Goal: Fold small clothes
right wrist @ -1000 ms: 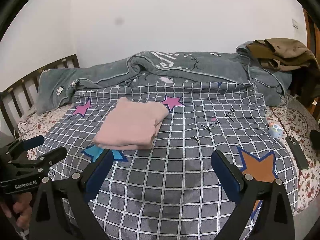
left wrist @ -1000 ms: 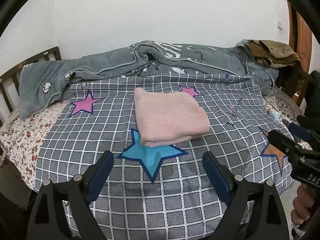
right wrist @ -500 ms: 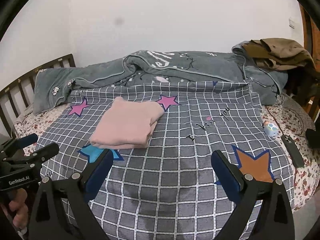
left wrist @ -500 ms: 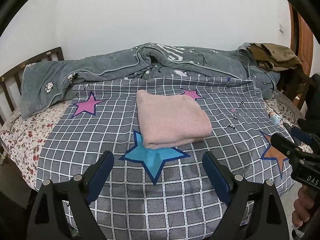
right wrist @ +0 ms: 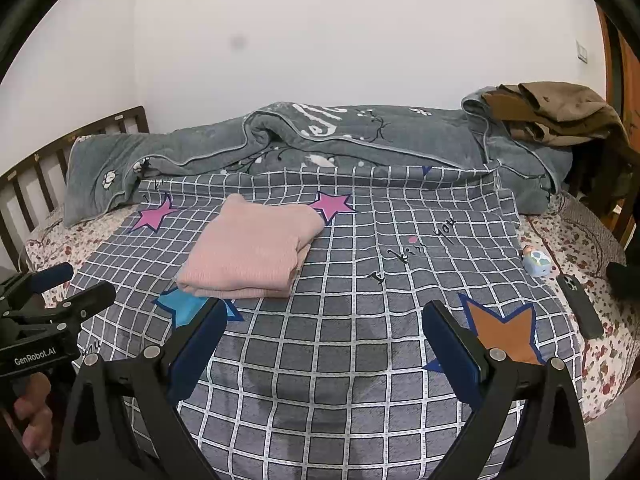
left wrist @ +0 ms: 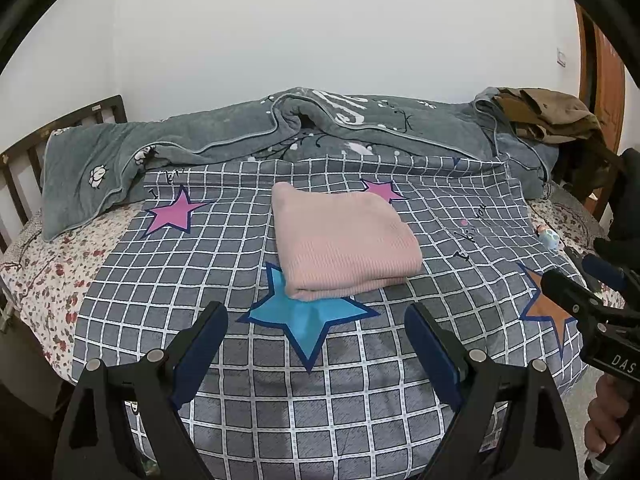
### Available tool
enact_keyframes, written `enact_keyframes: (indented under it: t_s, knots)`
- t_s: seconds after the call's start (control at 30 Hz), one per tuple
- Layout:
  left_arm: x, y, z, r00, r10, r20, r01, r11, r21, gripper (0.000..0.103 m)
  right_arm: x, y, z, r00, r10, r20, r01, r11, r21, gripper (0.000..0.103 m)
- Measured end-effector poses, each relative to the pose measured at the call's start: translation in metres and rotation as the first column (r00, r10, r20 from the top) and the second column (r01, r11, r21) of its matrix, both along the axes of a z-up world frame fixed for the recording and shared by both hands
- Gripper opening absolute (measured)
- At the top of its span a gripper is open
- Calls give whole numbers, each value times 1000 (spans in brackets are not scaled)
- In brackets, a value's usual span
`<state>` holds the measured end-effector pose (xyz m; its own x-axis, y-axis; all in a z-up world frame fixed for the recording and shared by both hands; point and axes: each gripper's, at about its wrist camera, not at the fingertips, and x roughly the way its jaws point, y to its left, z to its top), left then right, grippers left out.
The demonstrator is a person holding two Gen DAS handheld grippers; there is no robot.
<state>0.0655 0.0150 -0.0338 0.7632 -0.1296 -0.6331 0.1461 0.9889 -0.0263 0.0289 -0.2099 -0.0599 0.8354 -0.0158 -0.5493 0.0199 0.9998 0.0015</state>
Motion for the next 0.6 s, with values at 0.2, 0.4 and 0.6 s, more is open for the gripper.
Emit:
enact_keyframes:
  t_s: [0.2,0.4,0.6]
  knots:
    - [0,0,0,1000,-2,2,2,1000,1,90,0,0,0,1000,1,0,-1,1000,1,97]
    - [0,2,3,1000,1,7,-1,1000,-1,90,-1,0,1,1000,3,1,-3,1000,-2,97]
    - [0,3,4,1000,3,9,-3,1000,-2,90,-1,1,1,1000,6,0,-6,1000,-5,97]
